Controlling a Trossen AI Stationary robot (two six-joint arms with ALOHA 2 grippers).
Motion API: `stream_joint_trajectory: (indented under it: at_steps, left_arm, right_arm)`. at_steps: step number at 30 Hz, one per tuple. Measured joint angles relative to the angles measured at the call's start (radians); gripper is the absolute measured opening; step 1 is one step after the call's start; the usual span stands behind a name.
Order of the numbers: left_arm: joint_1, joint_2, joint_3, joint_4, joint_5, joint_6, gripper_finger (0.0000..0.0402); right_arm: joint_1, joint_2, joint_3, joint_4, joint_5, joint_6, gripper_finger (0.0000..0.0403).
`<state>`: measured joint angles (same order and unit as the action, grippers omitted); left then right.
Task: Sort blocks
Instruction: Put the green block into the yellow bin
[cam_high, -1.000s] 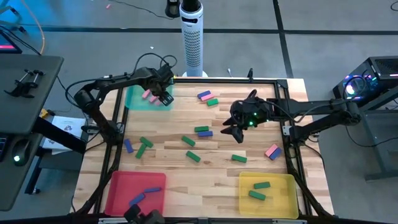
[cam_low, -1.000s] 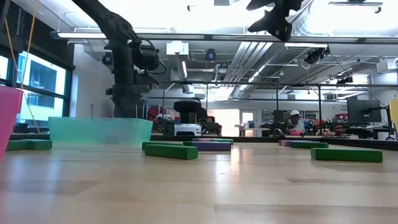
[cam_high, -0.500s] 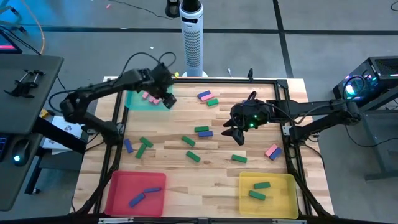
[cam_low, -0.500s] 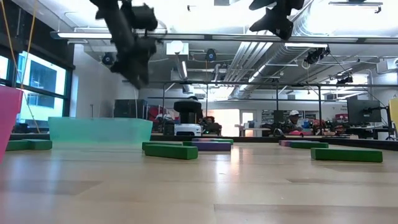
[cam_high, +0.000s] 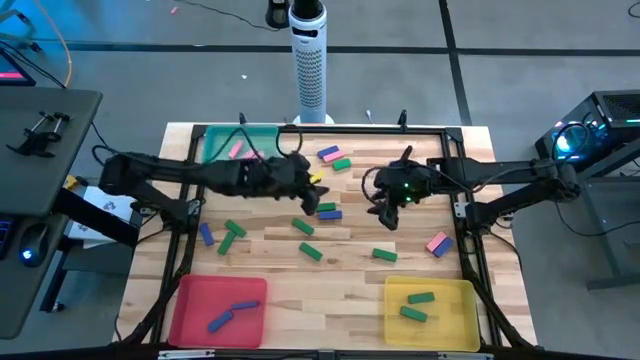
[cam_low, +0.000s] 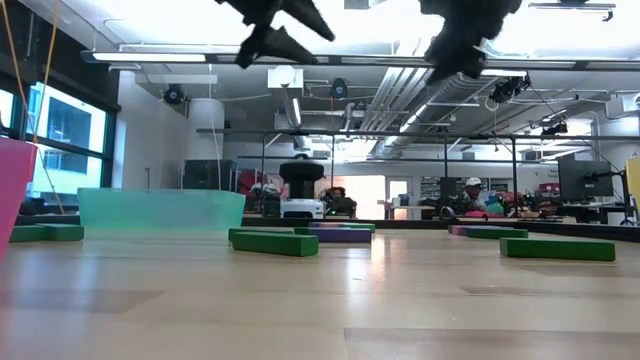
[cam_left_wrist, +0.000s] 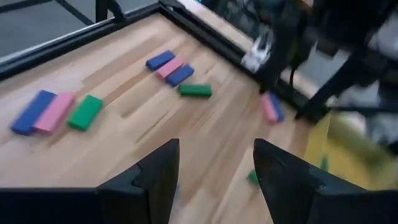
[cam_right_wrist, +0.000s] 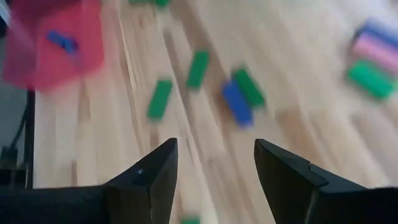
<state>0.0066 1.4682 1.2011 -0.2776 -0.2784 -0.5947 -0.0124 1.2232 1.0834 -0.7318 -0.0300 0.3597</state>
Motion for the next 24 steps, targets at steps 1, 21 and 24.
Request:
stream_joint_trajectory:
  at_steps: [1,21,24]
  left_arm:
    - [-0.004,0.016,0.0,0.03,-0.014,-0.038,0.019]
    - [0.265,0.593,0.498,-0.201,0.185,0.166,0.013]
    - [0.274,0.667,0.539,-0.222,0.162,0.186,0.0123]
  right_arm:
    - [0.011,0.0,0.0,-0.061,-0.009,0.001,0.0192]
    - [0.21,-0.158,-0.15,-0.273,0.114,0.273,0.0192]
    - [0.21,-0.189,-0.15,-0.263,0.145,0.315,0.0192]
